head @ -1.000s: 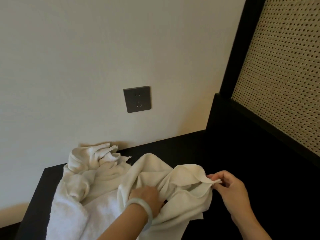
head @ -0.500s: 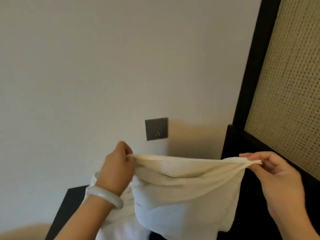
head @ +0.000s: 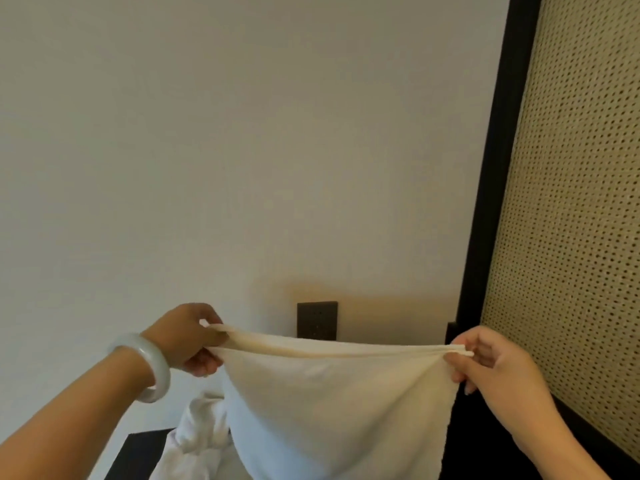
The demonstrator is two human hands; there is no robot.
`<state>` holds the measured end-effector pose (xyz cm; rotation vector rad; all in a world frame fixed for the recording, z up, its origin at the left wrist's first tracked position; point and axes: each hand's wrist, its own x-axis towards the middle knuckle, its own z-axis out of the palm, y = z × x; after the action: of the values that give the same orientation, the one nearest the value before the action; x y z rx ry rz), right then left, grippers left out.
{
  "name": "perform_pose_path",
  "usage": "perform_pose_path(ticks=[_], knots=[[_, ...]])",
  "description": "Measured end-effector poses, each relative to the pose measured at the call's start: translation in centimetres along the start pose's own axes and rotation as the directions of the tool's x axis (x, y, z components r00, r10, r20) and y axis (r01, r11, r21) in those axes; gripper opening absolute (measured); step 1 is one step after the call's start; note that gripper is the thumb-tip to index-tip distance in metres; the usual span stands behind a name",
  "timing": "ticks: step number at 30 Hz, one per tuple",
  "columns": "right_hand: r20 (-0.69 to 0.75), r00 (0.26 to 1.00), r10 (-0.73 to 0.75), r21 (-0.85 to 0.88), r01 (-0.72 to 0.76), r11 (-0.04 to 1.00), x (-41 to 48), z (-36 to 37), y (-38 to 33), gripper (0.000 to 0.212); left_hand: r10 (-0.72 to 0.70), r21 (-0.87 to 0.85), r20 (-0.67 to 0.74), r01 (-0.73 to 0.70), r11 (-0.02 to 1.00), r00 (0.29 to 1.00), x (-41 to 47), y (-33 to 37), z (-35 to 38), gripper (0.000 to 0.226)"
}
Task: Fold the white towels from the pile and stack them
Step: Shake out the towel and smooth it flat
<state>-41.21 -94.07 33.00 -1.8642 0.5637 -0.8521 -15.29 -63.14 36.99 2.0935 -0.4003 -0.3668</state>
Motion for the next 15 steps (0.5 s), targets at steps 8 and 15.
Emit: perform_pose_path(ticks=[8,15], knots=[[0.246,0.965,-0.088,0.059,0.076,0.995,-1.9,-1.0,-1.2,0.036,0.061,0.004,-0.085,-0.061,0.998,0.994,0.2,0.3,-1.7,0.015],[0.385,0.917,-0.106,0.076,0.083,0.994,-3.4,-1.7,-1.6,0.026,0.021,-0.009,0.015,-0.021,1.000,1.000,0.2,-0.6,-1.7,0.017]])
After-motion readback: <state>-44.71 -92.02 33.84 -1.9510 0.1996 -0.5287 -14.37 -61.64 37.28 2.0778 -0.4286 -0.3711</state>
